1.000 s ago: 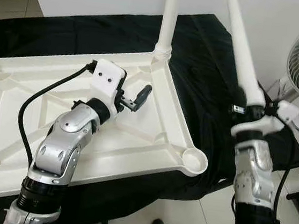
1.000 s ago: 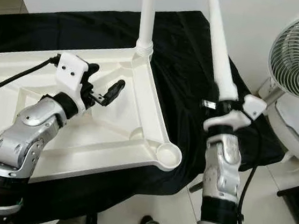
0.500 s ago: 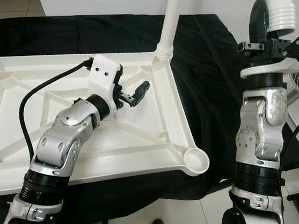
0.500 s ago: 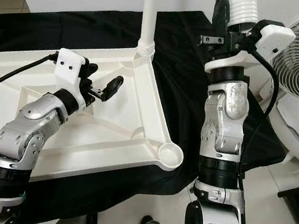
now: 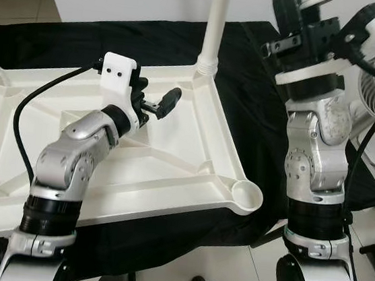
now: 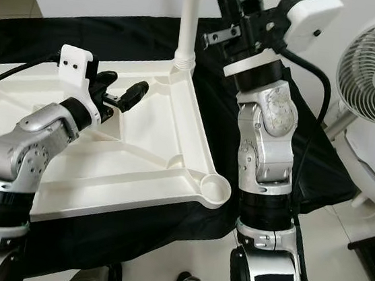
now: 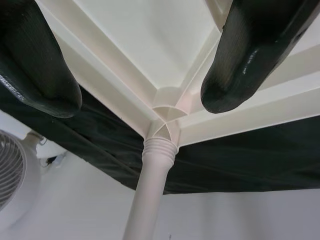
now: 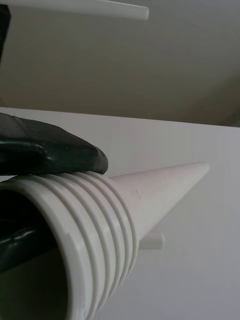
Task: Building children table
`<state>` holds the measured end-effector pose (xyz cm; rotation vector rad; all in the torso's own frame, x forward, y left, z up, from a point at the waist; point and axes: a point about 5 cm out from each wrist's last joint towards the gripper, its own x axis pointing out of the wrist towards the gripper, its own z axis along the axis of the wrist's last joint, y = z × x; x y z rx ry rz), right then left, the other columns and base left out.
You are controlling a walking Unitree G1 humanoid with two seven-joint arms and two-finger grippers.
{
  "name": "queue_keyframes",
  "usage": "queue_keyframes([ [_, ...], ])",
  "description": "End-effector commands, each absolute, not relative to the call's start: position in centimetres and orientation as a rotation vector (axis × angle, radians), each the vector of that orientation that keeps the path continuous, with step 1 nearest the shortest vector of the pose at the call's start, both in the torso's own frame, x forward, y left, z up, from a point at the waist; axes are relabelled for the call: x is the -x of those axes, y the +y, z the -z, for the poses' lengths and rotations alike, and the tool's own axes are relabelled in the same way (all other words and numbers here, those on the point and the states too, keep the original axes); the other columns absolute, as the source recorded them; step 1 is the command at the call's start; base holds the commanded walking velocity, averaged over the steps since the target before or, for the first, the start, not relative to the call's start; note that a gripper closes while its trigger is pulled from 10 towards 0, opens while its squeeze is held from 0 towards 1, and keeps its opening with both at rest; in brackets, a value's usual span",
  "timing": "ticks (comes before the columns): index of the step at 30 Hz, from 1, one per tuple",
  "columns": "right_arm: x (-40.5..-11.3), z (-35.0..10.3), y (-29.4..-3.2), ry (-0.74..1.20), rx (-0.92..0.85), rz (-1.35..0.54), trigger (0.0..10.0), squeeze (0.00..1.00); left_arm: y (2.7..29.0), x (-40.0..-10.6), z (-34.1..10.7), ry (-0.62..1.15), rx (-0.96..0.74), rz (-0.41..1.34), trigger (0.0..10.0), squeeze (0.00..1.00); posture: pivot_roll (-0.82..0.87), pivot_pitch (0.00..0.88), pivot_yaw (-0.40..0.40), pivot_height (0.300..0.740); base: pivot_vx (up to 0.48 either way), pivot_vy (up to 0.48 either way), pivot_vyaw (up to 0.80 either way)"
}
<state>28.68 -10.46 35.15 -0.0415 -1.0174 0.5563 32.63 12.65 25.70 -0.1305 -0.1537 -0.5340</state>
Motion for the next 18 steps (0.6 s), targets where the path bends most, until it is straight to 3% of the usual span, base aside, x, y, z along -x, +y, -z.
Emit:
queue_keyframes([
  [1,-28.3,-34.8,-10.4,-1.016,0.066,-0.571,10.0,0.0,12.3,-32.5,-25.8,-0.142,0.16,0.67,10.0,0.0,0.11,0.151,0.026,0.74,0.0,0.0,0.0],
  [3,-28.4,-34.0,-10.5,-0.982,0.071,-0.577,10.0,0.0,12.5,-32.6,-26.2,-0.135,0.207,0.68,10.0,0.0,0.1,0.154,0.027,0.74,0.0,0.0,0.0],
  [4,-28.3,-33.3,-10.6,-0.955,0.076,-0.574,10.0,0.0,12.9,-32.8,-26.4,-0.122,0.264,0.689,10.0,1.0,0.1,0.156,0.027,0.74,0.0,0.0,0.0],
  [8,-28.3,-32.6,-10.7,-0.927,0.082,-0.576,10.0,0.0,13.1,-32.8,-26.7,-0.119,0.293,0.707,10.0,1.0,0.1,0.158,0.028,0.74,0.0,0.0,0.0],
  [18,-27.9,-29.3,-10.9,-0.794,0.098,-0.591,10.0,0.0,12.7,-31.7,-28.8,-0.105,0.418,0.948,10.0,1.0,0.09,0.162,0.024,0.74,0.0,0.0,0.0],
])
